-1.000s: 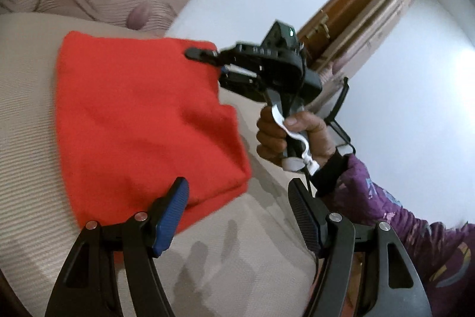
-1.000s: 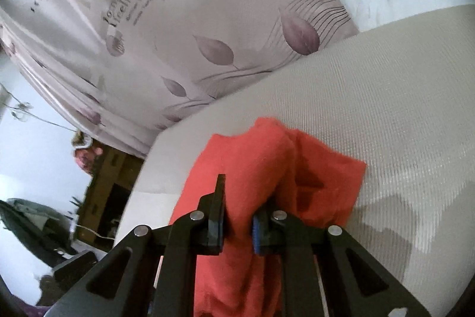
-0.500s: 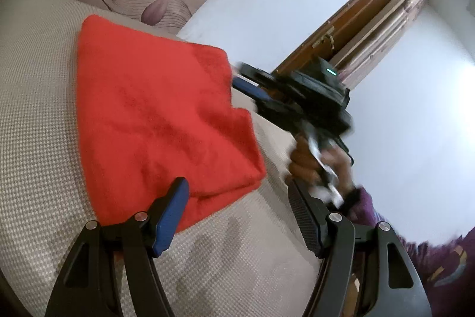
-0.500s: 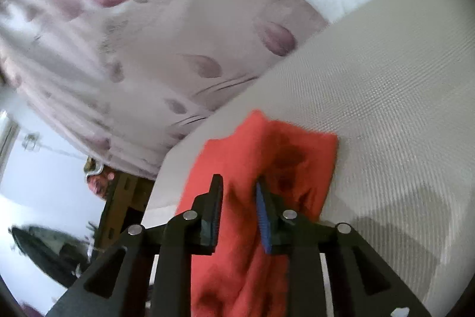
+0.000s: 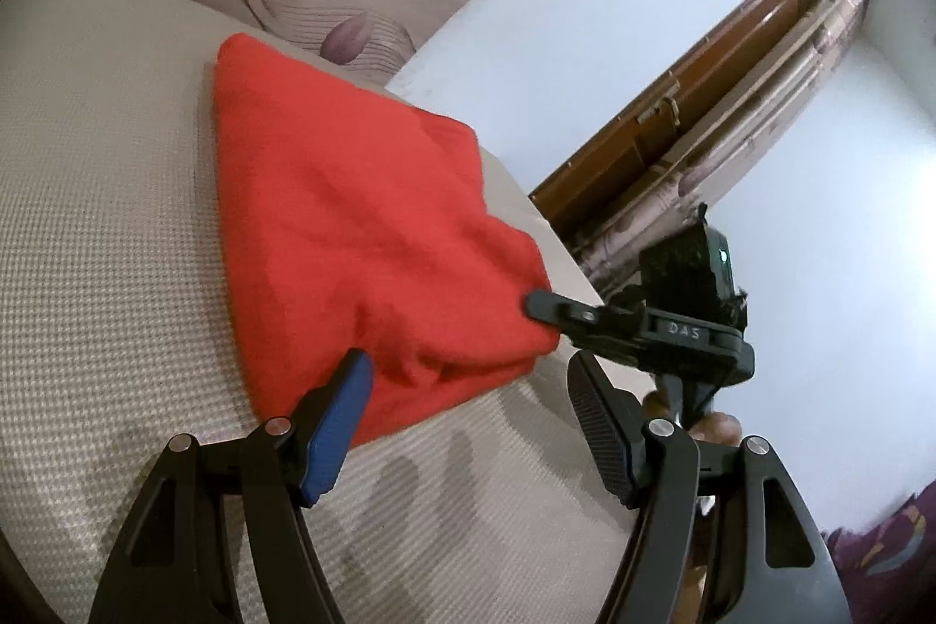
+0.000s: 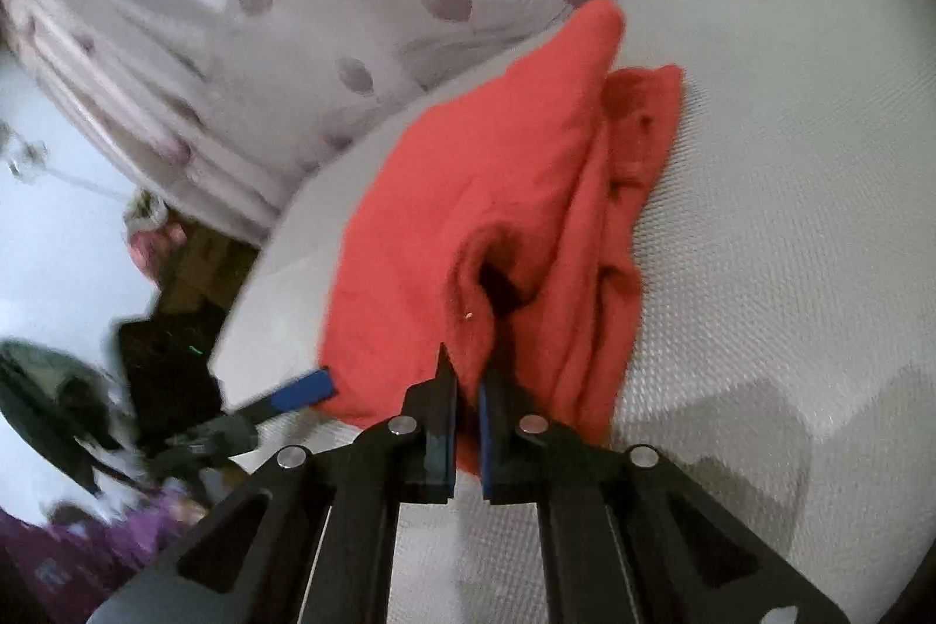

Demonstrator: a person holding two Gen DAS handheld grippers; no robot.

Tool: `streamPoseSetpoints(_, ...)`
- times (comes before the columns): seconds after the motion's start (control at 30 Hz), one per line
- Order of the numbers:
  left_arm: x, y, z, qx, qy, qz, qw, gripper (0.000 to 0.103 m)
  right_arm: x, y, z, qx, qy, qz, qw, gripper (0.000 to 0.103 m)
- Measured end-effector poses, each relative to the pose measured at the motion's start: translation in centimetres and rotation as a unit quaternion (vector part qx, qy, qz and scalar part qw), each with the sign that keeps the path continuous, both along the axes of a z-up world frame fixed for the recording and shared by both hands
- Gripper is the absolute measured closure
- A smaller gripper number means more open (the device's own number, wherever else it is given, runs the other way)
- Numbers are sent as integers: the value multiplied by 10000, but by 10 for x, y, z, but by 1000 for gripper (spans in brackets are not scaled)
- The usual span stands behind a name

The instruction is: Fold small clothes

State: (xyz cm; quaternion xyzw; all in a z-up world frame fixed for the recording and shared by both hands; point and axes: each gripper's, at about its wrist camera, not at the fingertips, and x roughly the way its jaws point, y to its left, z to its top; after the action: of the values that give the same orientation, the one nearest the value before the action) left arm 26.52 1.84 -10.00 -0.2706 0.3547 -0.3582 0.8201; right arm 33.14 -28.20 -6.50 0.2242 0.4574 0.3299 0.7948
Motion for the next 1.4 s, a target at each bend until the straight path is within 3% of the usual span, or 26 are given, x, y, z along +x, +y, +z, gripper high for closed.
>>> streamPoseSetpoints(0.13,3,-2,1,51,-4,-31,10000,34,0,-16,-25,-19,462,-85,9989,98)
streamPoseSetpoints(0.27,1,-10,17,324,-362,-37,9988,34,1,-10,-18,-90,340,14,9994,98)
streamPoseSetpoints(0.37,12,-10,29,76,-524,32,9986,34,1,-4,-25,-171,443,85,9988,98)
streamPoseSetpoints(0.43,25,-12,29,-5,-451,115,9989,34,-1,-4,-24,-181,420,76,9989,98)
streamPoseSetpoints(0.47,34,-16,24,171,-303,178,9992,34,-2,-5,-25,-172,441,59,9989,98)
streamPoseSetpoints(0.63,38,-21,6,226,136,-26,9996,34,-7,-7,-24,-230,436,36,9988,97)
streamPoseSetpoints(0.77,31,-30,-1,488,146,-195,9985,34,-13,-14,-7,-225,265,-100,9993,93)
streamPoseSetpoints(0.87,30,-36,-3,554,134,-349,9978,34,-10,-10,29,-394,-259,-224,9986,92)
streamPoseSetpoints(0.97,27,-38,-2,596,76,-435,9972,34,7,11,59,-565,-665,-108,9961,92)
streamPoseSetpoints(1.07,25,-37,-2,626,65,-463,9969,34,39,44,71,-1049,-1003,79,9894,92)
streamPoseSetpoints(1.23,27,-36,-3,556,109,-524,9970,34,109,60,45,-1639,-920,88,9821,92)
streamPoseSetpoints(1.4,26,-33,-1,511,116,-587,9969,34,162,38,-1,-1786,-190,-256,9834,98)
